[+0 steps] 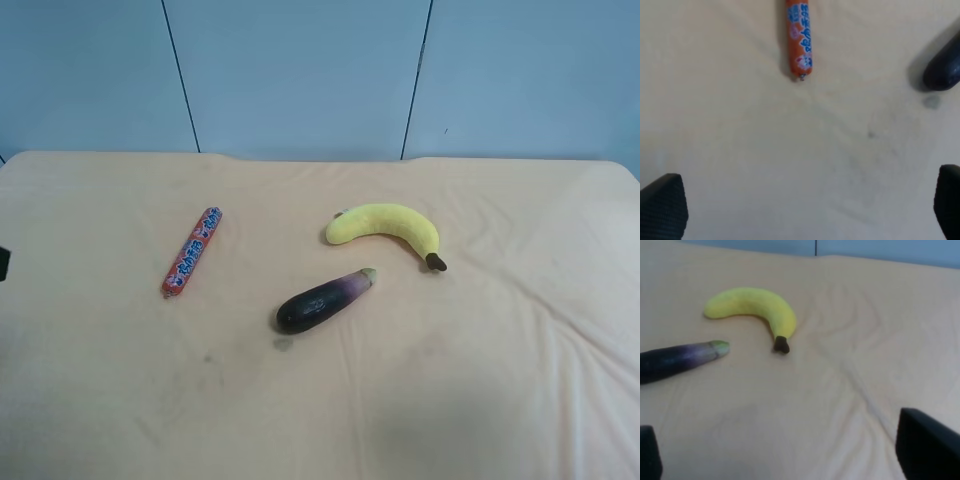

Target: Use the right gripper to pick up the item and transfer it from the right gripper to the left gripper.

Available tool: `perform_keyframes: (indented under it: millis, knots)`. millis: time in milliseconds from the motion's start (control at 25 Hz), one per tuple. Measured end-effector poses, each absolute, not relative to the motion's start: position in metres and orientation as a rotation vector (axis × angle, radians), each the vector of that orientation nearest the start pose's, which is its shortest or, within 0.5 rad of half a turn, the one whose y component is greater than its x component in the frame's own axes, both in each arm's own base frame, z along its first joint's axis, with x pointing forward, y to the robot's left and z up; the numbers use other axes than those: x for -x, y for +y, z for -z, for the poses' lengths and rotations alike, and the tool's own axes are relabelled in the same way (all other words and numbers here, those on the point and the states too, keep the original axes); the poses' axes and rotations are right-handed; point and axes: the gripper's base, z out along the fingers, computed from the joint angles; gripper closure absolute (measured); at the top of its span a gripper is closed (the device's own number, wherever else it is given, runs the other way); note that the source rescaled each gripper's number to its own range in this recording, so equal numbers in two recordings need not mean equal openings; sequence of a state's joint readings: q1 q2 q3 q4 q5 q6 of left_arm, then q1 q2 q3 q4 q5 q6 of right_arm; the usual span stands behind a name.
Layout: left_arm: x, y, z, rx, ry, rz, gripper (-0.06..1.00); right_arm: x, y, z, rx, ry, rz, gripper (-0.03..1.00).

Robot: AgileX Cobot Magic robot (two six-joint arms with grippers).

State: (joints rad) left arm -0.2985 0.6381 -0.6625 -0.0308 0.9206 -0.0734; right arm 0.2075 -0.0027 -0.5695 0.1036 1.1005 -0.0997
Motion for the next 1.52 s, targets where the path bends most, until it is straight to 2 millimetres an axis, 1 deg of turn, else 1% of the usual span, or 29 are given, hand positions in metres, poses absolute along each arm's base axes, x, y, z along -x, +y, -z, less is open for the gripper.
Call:
perform_keyframes:
  millis: [80, 320, 480, 600, 800, 1280, 1320, 1520]
  knots:
    - [-0.077, -0.025, -0.304, -0.253, 2.292, 0.213, -0.05, 0.017, 0.005, -0.293, 0.319, 1.987, -0.192, 0.10]
    - [-0.030, -0.008, -0.298, -0.241, 2.128, 0.197, -0.05, 0.017, 0.005, -0.293, 0.319, 1.987, -0.192, 0.10]
    - [-0.009, -0.001, -0.294, -0.253, 2.078, 0.189, -0.05, 0.017, 0.005, -0.293, 0.319, 1.987, -0.192, 0.10]
    - [0.002, 0.003, -0.291, -0.288, 2.066, 0.168, -0.05, 0.017, 0.005, -0.293, 0.319, 1.987, -0.192, 0.10]
    - [0.005, 0.003, -0.279, -0.290, 2.034, 0.177, -0.05, 0.017, 0.005, -0.293, 0.319, 1.987, -0.192, 0.10]
    - [0.006, 0.003, -0.279, -0.286, 2.018, 0.183, -0.05, 0.017, 0.005, -0.293, 0.319, 1.987, -0.192, 0.10]
    - [0.006, 0.003, -0.279, -0.276, 2.020, 0.176, -0.05, 0.017, 0.005, -0.293, 0.319, 1.987, -0.192, 0.10]
    - [0.006, 0.002, -0.278, -0.090, 2.035, 0.059, -0.05, 0.017, 0.005, -0.293, 0.319, 1.987, -0.192, 0.10]
